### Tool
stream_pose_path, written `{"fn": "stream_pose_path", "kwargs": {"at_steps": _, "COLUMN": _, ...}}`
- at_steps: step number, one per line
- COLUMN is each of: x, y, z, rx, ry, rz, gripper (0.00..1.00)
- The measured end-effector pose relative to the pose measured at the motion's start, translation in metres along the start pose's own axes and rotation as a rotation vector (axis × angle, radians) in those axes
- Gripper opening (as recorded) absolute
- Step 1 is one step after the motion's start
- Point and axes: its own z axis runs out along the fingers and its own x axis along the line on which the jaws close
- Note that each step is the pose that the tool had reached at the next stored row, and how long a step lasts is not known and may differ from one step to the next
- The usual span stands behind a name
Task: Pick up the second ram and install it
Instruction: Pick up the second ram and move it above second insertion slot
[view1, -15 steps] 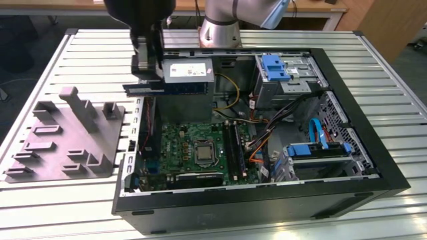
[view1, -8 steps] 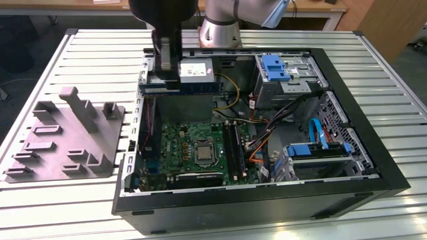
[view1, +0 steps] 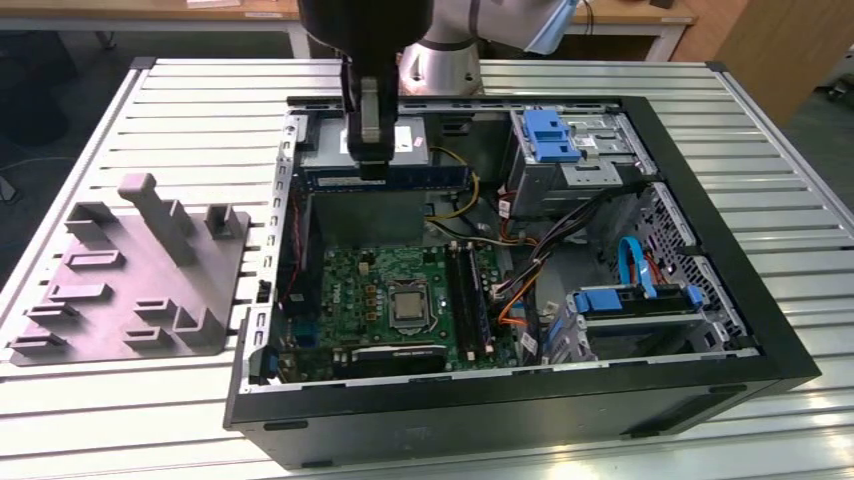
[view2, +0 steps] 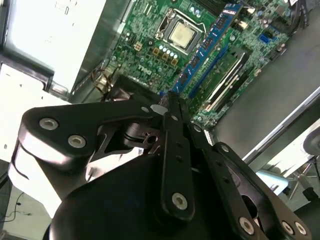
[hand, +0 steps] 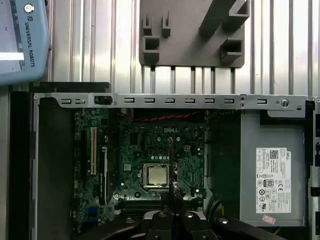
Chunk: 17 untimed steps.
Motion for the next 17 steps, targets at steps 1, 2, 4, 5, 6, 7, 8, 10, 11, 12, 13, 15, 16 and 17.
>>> {"fn": "stream_pose_path", "kwargs": {"at_steps": 1, "x": 0.0001, "y": -0.0015, "z": 0.0004, "rx": 0.0, "ry": -0.0001, "rz": 0.001, "gripper": 0.11}}
{"fn": "stream_pose_path", "kwargs": {"at_steps": 2, "x": 0.0002, "y": -0.003, "z": 0.001, "rx": 0.0, "ry": -0.0001, "rz": 0.002, "gripper": 0.11}}
{"fn": "stream_pose_path", "kwargs": {"at_steps": 4, "x": 0.0005, "y": -0.0059, "z": 0.0027, "rx": -0.0001, "ry": 0.0, "rz": 0.004, "gripper": 0.11}}
{"fn": "stream_pose_path", "kwargs": {"at_steps": 5, "x": 0.0007, "y": -0.0075, "z": 0.0038, "rx": 0.0, "ry": 0.0, "rz": 0.005, "gripper": 0.11}}
{"fn": "stream_pose_path", "kwargs": {"at_steps": 6, "x": 0.0009, "y": -0.0091, "z": 0.0051, "rx": 0.0, "ry": 0.0, "rz": 0.006, "gripper": 0.11}}
{"fn": "stream_pose_path", "kwargs": {"at_steps": 7, "x": 0.0011, "y": -0.0106, "z": 0.0062, "rx": 0.0001, "ry": -0.0002, "rz": 0.007, "gripper": 0.11}}
{"fn": "stream_pose_path", "kwargs": {"at_steps": 8, "x": 0.0013, "y": -0.012, "z": 0.0073, "rx": 0.0001, "ry": -0.0002, "rz": 0.008, "gripper": 0.11}}
{"fn": "stream_pose_path", "kwargs": {"at_steps": 10, "x": 0.0018, "y": -0.0149, "z": 0.0096, "rx": 0.0002, "ry": -0.0003, "rz": 0.01, "gripper": 0.11}}
{"fn": "stream_pose_path", "kwargs": {"at_steps": 11, "x": 0.002, "y": -0.0162, "z": 0.0109, "rx": 0.0002, "ry": -0.0003, "rz": 0.011, "gripper": 0.11}}
{"fn": "stream_pose_path", "kwargs": {"at_steps": 12, "x": 0.0023, "y": -0.0175, "z": 0.0122, "rx": 0.0003, "ry": -0.0004, "rz": 0.012, "gripper": 0.11}}
{"fn": "stream_pose_path", "kwargs": {"at_steps": 13, "x": 0.0025, "y": -0.0186, "z": 0.0134, "rx": 0.0003, "ry": -0.0003, "rz": 0.013, "gripper": 0.11}}
{"fn": "stream_pose_path", "kwargs": {"at_steps": 15, "x": 0.003, "y": -0.0205, "z": 0.0162, "rx": 0.0003, "ry": -0.0003, "rz": 0.014, "gripper": 0.11}}
{"fn": "stream_pose_path", "kwargs": {"at_steps": 16, "x": 0.0031, "y": -0.0213, "z": 0.0176, "rx": 0.0003, "ry": -0.0003, "rz": 0.015, "gripper": 0.11}}
{"fn": "stream_pose_path", "kwargs": {"at_steps": 17, "x": 0.0032, "y": -0.0219, "z": 0.019, "rx": 0.0003, "ry": -0.0003, "rz": 0.015, "gripper": 0.11}}
